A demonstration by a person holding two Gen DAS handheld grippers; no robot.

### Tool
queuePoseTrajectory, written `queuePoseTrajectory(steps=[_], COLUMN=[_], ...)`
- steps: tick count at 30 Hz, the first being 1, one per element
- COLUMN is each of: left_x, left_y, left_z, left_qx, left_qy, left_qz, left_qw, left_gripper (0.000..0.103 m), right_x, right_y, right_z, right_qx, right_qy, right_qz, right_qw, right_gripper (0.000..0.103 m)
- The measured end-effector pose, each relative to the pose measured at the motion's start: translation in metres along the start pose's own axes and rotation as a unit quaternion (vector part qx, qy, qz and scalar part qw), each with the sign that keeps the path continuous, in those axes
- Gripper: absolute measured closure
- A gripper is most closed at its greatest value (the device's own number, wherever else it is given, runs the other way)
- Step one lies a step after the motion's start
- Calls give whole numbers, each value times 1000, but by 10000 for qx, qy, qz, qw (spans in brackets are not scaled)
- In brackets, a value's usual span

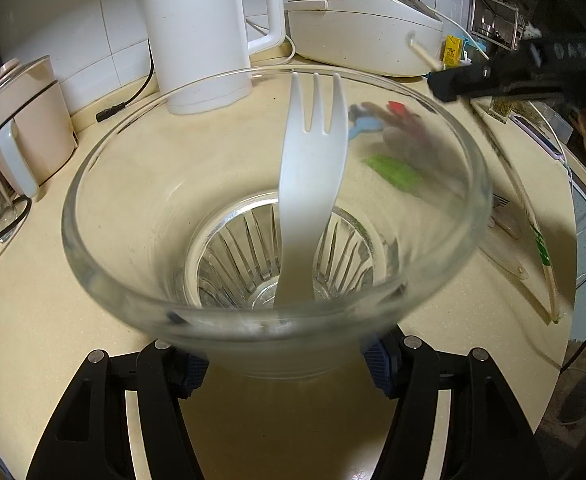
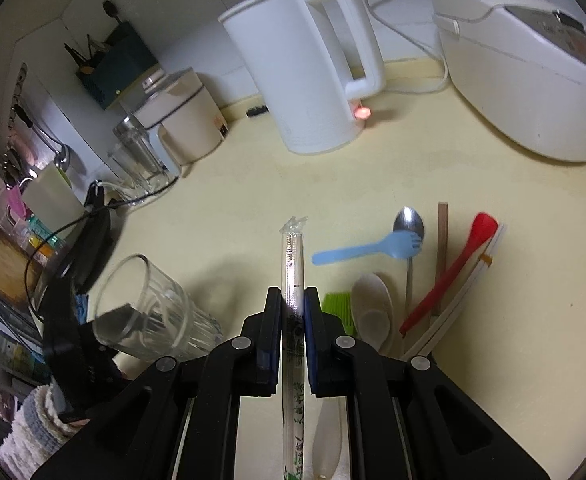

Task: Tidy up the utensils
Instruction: 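Lift the sleeved chopsticks upright with the right gripper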

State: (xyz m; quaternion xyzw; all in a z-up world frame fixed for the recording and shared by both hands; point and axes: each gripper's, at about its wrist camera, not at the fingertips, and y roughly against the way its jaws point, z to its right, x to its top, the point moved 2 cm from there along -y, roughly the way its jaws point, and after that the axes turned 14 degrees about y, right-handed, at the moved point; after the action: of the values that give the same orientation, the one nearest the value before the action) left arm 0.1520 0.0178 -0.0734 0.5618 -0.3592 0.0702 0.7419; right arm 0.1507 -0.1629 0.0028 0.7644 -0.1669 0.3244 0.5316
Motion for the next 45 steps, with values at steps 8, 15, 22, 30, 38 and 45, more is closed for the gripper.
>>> queuePoseTrajectory(steps=[8, 15, 22, 30, 38, 45], left_x=[0, 0, 0, 0, 0, 2], left_y=[0, 0, 0, 0, -3, -4], left_z=[0, -1, -2, -1, -2, -2], left_qx=[3, 15, 9, -2, -37, -14], left_qy=[-3, -13, -8, -3, 33, 14], left_qz=[0, 0, -7, -13, -104, -96], left_qw=[10000, 10000, 10000, 10000, 9999, 10000], left_gripper=[35, 35, 35, 35, 35, 35], right_x=[19, 17, -12, -29, -20, -22], right_y=[24, 16, -20, -69, -95, -103], right_z=[-11, -9, -18, -37, -42, -48], right_qx=[-41, -175, 186, 29, -636, -938], right_qy=[153, 219, 333, 642, 1072, 1550], right_qz=[355, 185, -533, -1079, -1217, -987], right_qw=[9992, 9994, 9978, 9921, 9847, 9785], right_gripper=[93, 92, 92, 69, 69, 87])
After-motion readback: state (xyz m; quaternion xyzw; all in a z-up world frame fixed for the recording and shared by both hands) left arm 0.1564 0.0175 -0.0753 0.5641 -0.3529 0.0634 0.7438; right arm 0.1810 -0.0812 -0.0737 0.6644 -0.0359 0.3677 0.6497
